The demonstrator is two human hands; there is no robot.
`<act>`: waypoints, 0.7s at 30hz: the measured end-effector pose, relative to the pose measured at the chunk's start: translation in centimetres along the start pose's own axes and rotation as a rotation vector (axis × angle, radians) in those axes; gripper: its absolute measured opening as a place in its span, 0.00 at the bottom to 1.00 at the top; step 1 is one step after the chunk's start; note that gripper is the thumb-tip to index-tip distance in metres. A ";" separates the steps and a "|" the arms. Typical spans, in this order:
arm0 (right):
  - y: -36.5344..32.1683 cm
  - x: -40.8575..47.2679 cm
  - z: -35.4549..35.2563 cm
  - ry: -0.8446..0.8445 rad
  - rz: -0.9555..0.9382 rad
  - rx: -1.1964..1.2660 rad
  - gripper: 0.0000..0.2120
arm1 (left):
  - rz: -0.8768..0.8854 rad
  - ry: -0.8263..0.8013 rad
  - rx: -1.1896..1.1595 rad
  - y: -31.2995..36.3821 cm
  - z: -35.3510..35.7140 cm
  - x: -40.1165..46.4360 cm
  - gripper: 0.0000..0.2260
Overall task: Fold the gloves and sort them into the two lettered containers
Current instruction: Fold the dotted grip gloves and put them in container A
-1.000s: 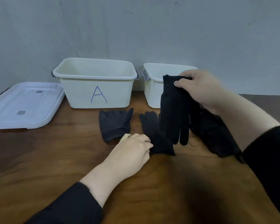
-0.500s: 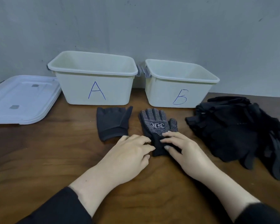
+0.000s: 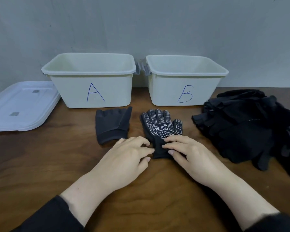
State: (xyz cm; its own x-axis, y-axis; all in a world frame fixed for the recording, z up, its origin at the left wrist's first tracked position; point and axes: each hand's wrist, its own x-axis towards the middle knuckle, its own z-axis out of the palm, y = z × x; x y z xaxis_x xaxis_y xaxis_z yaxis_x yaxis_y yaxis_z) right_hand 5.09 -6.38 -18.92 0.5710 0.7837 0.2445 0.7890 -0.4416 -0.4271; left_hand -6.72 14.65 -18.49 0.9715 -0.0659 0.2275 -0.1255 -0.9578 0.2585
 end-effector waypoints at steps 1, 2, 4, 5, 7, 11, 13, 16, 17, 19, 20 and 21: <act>0.1 0.0 -0.1 -0.017 -0.007 -0.007 0.13 | -0.016 0.028 -0.009 0.1 -0.1 0.0 0.14; 0.2 0.0 -0.2 -0.035 -0.009 -0.011 0.15 | -0.038 0.071 -0.028 0.1 -0.3 0.1 0.12; 0.5 0.1 -0.5 -0.068 -0.006 -0.019 0.20 | -0.061 0.169 -0.054 0.3 -0.4 0.4 0.09; 0.6 0.1 -0.6 -0.083 -0.004 -0.022 0.21 | -0.056 0.178 -0.054 0.4 -0.4 0.7 0.11; 1.0 0.2 -1.1 -0.104 -0.008 -0.012 0.21 | -0.002 0.102 -0.019 0.7 0.1 1.2 0.17; 1.9 0.3 -1.8 -0.148 -0.030 0.030 0.22 | 0.050 -0.039 0.017 0.7 0.7 1.5 0.19; 2.3 0.4 -1.9 -0.185 -0.032 0.039 0.23 | 0.041 -0.032 0.009 0.1 0.4 1.2 0.19; 2.5 0.8 -1.9 -0.161 -0.043 0.027 0.22 | 0.040 -0.048 -0.016 -0.4 0.0 1.1 0.19; 2.5 0.9 -1.8 -0.137 -0.053 0.005 0.21 | 0.039 -0.055 -0.017 -0.5 0.0 1.2 0.20; 2.2 1.1 -1.3 -0.075 -0.081 -0.063 0.17 | 0.032 -0.063 -0.011 -0.3 0.0 1.5 0.22; 2.1 1.2 -1.0 -0.042 -0.093 -0.093 0.15 | 0.028 -0.066 -0.009 -0.1 0.0 1.6 0.24; 2.0 1.3 -0.7 -0.009 -0.100 -0.114 0.12 | 0.022 -0.071 -0.013 0.0 -0.1 1.6 0.26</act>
State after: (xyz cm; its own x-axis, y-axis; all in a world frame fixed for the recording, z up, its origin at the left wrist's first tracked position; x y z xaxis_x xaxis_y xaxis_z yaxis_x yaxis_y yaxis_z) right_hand 7.53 -6.52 -18.83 0.4868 0.8299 0.2725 0.8627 -0.4077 -0.2993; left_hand -5.15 14.55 -18.06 0.9803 -0.1070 0.1662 -0.1491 -0.9523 0.2662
